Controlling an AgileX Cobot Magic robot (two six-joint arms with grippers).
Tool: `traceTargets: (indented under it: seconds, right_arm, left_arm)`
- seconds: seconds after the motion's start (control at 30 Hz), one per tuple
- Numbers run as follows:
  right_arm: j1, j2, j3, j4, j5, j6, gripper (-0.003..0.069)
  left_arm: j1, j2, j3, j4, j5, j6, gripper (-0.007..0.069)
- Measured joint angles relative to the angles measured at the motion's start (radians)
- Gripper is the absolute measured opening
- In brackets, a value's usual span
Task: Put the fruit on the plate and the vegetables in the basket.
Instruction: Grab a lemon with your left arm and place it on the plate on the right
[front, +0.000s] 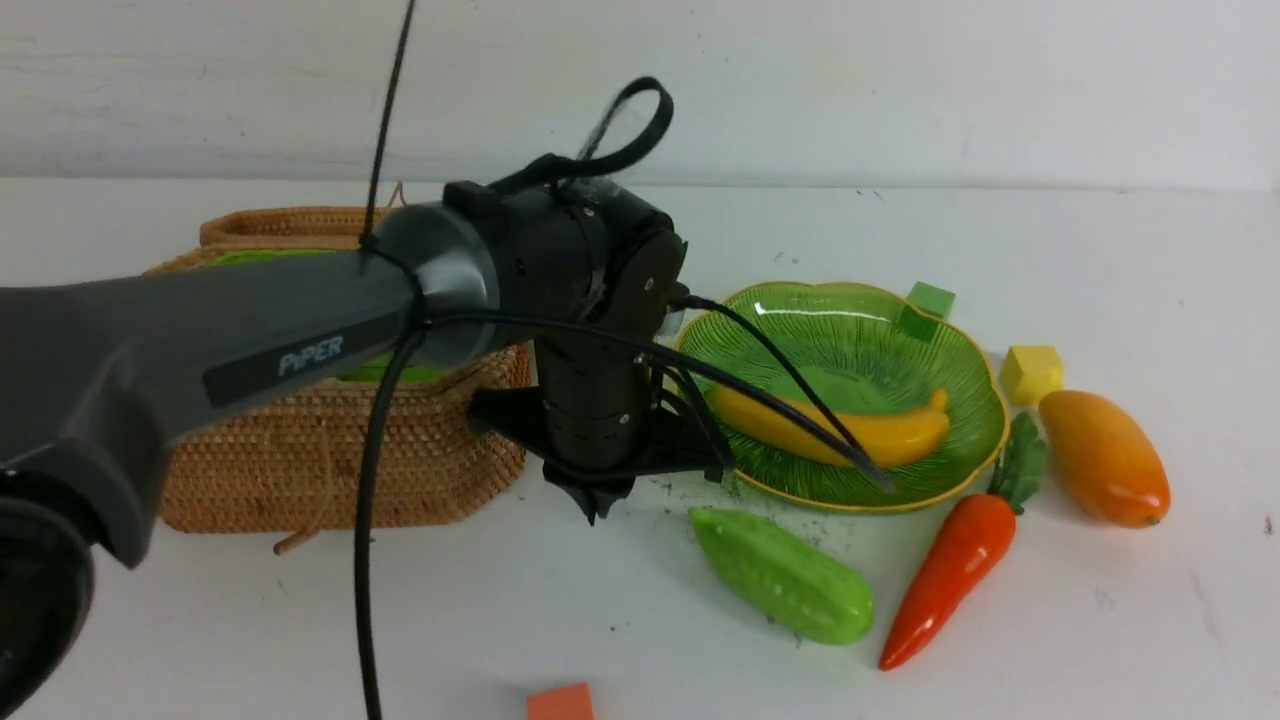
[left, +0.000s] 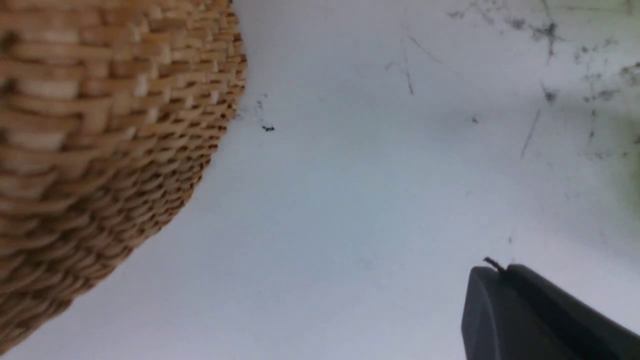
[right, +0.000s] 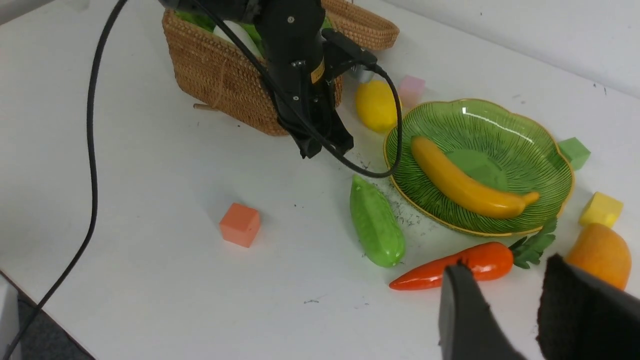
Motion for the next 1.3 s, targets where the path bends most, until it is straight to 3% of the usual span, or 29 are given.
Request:
traceTargets:
  seconds: [0.17,0.3,0.43,0.63,0.83,1.03,1.2,1.3]
  right_arm:
    - [0.000,0.000,0.000,0.000,-0.001,0.000,0.0235]
    - [0.000,0.000,0.000,0.000,-0.008,0.000,0.0237]
    - [0.000,0.000,0.000,0.000,-0.009,0.000,0.0237]
    - [0.000,0.000,0.000,0.012,-0.009,0.000,0.0236]
    - [0.000,0.000,0.000,0.018,-0.007,0.000,0.0237]
    - [0.000,0.000,0.000,0.018,0.001,0.000,0.0237]
    - [0.000,0.000,0.000,0.018,0.001,0.000,0.0237]
    - [0.000,0.000,0.000,0.018,0.001,0.000,0.0237]
  left_arm:
    - [0.000,-0.050,-0.077,-0.024,0.048,0.120,-0.0013]
    - [0.000,-0.052,-0.202,-0.032,0.106,0.334,-0.0013]
    - [0.009,-0.038,-0.331,-0.035,0.157,0.431,-0.0013]
    - [0.020,0.034,-0.504,-0.039,0.233,0.492,-0.0013]
    - [0.019,0.098,-0.519,-0.050,0.233,0.535,-0.0013]
    - [0.020,0.156,-0.521,0.024,0.233,0.441,-0.0007]
    - [0.035,0.202,-0.533,0.054,0.224,0.419,0.0101]
    - [0.064,0.224,-0.533,0.058,0.181,0.468,0.0231]
